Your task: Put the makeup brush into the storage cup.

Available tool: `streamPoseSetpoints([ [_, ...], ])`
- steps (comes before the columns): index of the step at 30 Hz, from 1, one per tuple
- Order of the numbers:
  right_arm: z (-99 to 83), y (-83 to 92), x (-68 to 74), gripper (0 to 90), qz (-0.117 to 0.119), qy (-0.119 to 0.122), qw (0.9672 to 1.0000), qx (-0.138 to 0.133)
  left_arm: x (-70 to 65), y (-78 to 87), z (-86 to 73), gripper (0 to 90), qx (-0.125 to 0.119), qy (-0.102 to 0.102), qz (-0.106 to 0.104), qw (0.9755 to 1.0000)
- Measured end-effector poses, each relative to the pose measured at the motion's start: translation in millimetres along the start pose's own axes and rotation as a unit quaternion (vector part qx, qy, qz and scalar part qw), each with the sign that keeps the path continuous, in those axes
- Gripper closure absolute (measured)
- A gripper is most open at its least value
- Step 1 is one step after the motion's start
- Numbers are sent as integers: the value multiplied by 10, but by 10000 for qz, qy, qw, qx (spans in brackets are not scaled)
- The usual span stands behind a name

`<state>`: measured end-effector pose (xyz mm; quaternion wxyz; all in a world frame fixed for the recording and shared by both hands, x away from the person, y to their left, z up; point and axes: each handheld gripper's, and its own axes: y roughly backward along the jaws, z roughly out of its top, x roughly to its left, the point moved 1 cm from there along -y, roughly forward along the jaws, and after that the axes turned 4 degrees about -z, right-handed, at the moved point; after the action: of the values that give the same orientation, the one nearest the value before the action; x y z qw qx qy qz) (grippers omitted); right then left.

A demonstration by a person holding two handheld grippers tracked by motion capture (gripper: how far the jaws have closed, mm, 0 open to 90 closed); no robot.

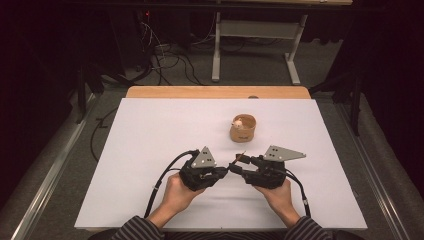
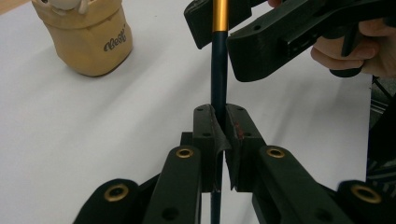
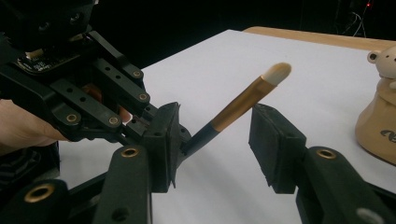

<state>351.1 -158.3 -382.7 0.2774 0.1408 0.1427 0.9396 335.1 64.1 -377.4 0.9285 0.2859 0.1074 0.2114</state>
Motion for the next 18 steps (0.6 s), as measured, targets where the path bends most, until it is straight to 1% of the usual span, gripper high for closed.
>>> streamPoseSetpoints([
  [11,11,-32,18,611,57,11,10000,-43,-7,-4,2,835,-4,-25,1,10000],
  [18,2,-54,21,640,66,-6,10000,-16,-11,-4,4,835,-13,-34,-2,10000],
])
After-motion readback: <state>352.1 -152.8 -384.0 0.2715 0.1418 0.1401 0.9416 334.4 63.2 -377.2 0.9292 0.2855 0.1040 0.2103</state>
